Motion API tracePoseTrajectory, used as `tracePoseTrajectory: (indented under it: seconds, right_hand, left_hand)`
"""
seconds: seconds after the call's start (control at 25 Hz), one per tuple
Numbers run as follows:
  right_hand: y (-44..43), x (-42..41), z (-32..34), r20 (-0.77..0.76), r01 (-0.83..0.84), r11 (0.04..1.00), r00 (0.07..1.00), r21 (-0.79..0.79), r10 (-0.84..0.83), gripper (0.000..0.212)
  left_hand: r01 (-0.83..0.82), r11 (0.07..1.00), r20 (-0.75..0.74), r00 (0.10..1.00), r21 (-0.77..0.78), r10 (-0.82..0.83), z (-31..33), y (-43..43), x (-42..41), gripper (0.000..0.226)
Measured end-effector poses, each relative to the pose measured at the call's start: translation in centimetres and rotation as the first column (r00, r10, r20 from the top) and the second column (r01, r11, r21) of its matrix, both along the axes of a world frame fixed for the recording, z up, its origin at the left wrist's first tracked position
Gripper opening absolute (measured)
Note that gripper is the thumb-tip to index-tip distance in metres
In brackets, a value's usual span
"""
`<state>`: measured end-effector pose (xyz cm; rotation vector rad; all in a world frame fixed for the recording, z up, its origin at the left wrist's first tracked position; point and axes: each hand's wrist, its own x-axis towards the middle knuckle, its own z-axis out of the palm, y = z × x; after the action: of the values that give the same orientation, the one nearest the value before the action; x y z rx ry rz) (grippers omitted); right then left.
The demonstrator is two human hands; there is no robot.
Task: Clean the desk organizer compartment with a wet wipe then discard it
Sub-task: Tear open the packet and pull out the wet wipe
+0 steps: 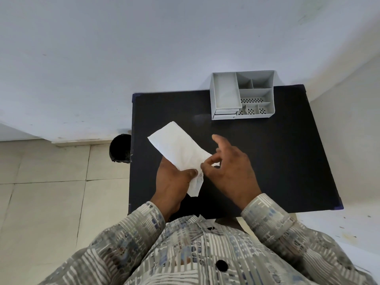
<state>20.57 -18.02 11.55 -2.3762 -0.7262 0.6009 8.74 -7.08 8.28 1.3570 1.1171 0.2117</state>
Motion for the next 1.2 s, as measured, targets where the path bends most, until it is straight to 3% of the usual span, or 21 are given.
tracePoseTrajectory:
  seconds: [0.16, 0.36, 0.64, 0.84, 1.04, 1.2]
  right_hand:
    - [1.0, -0.7, -0.4, -0.092, 0.026, 0.999, 0.995, -0.023, -0.028, 0.089]
    - [1.3, -0.6, -0.9, -0.1, 0.079, 0.996, 0.992, -0.036, -0.082, 0.092]
    - [0.0, 0.2, -0.6, -0.4, 0.242, 0.968, 0.895, 0.063, -0.198, 0.068]
    - [-0.2, -0.3, 0.1, -0.2, 0.063, 0.991, 0.979, 0.115, -0.039, 0.056]
    - [-0.8, 0.4, 1.7, -0.268, 0.173, 0.967, 0.956, 0.187, -0.119, 0.044]
    - [-1.4, 1.3, 4.5, -0.232, 0.059, 0.97, 0.973, 0.236, -0.003, 0.037]
  left_hand:
    - [0.049, 0.994, -0.021, 0.999, 0.099, -0.048, 0.9, -1.1, 0.6, 0.052]
    - [0.089, 0.981, -0.02, 0.996, 0.17, -0.087, 1.0, -1.9, 0.7, 0.052]
    - [-0.039, 0.974, 0.164, 0.983, -0.225, 0.078, -0.1, -0.7, 0.1, 0.065]
    - [-0.039, 0.945, 0.284, 0.949, -0.326, 0.137, 0.2, -0.3, 0.5, 0.045]
    - [-0.057, 0.916, 0.299, 0.936, -0.396, 0.187, 2.2, 0.4, 0.4, 0.044]
    - [0.037, 0.927, 0.392, 0.912, -0.373, 0.121, 4.9, 1.7, -0.2, 0.045]
